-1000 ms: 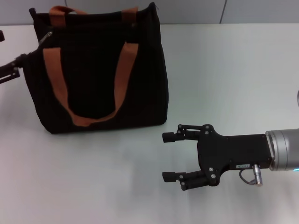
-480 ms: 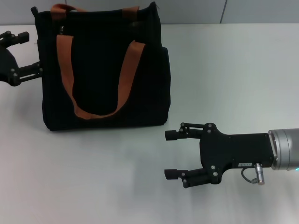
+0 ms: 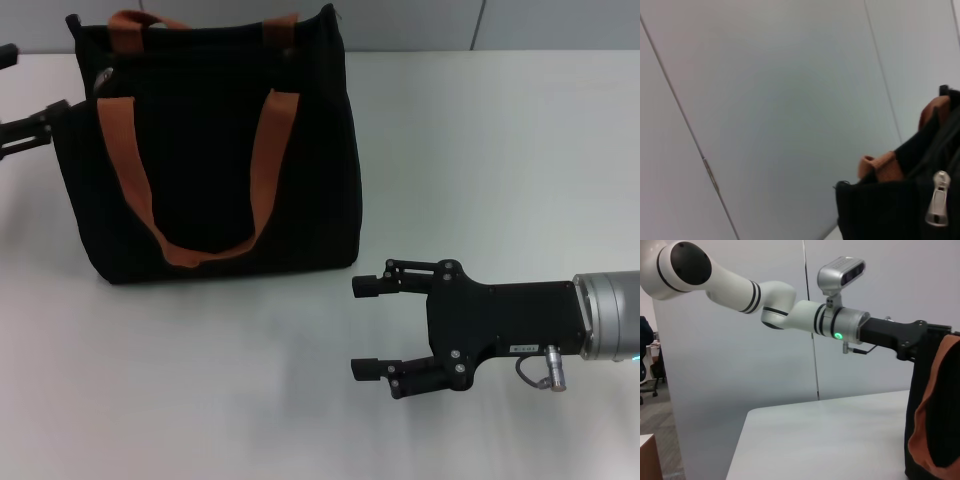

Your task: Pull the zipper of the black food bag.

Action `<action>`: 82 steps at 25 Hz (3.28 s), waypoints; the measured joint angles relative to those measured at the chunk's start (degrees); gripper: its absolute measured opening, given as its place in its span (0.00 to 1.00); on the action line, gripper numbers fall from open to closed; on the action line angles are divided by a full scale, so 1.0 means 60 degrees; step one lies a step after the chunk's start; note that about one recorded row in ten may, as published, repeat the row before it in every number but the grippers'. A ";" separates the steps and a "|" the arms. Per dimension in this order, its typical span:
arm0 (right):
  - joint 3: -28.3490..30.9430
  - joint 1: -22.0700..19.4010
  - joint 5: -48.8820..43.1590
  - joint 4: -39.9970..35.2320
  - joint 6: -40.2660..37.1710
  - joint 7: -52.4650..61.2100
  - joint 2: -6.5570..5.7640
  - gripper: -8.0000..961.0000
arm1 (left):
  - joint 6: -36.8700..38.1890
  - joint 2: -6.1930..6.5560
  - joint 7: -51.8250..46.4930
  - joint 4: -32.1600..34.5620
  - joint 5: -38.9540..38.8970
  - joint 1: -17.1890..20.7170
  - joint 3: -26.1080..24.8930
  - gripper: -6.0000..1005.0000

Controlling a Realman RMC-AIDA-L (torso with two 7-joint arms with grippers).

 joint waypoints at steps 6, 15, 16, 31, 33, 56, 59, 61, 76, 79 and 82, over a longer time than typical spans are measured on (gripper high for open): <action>0.0177 -0.0016 0.0017 0.0000 0.0000 0.0004 -0.0004 0.85 | 0.0269 0.0153 0.0024 -0.0154 -0.0002 0.0194 0.0013 0.82; 0.0232 0.0043 -0.0002 0.0001 -0.0001 0.0012 -0.0003 0.84 | -0.0020 -0.0478 0.0721 -0.0381 0.0066 -0.0265 0.0353 0.82; 0.0234 0.0045 0.0007 0.0001 -0.0002 0.0012 -0.0003 0.84 | -0.0485 -0.0576 0.0750 -0.0356 0.0046 -0.0372 0.0348 0.82; 0.0389 0.0004 0.0031 0.0001 0.0001 0.0013 0.0005 0.84 | -0.0442 -0.0785 0.1483 -0.0340 -0.1362 0.0124 0.0120 0.62; 0.0402 0.0005 0.0031 0.0001 0.0000 0.0013 0.0011 0.84 | -0.0380 -0.0868 0.1568 -0.0351 -0.1408 0.0185 0.0092 0.45; 0.2490 0.2830 0.1524 0.0047 -0.0342 0.6617 0.0237 0.84 | 0.0525 -0.1240 0.1902 -0.1236 -0.3041 0.0481 0.0125 0.02; 0.1919 0.3508 0.1482 -0.0033 0.0689 0.7139 0.0225 0.84 | 0.0537 -0.1247 0.1902 -0.1312 -0.3048 0.0407 0.0087 0.02; 0.1491 0.3902 0.1479 -0.0070 0.1394 0.7506 0.0219 0.84 | 0.0527 -0.1235 0.1902 -0.1361 -0.3051 0.0351 0.0050 0.02; 0.0262 0.5702 -0.0707 -0.0526 0.4083 1.2141 0.0210 0.71 | 0.0541 -0.1216 0.1901 -0.1372 -0.3166 0.0268 0.0016 0.03; 0.0251 0.5824 -0.0766 -0.0534 0.4166 1.2454 0.0213 0.58 | 0.0549 -0.1213 0.1900 -0.1371 -0.3174 0.0268 0.0021 0.03; 0.0201 0.5942 -0.0775 -0.0536 0.4241 1.2678 0.0216 0.42 | 0.0559 -0.1213 0.1900 -0.1368 -0.3175 0.0268 0.0032 0.03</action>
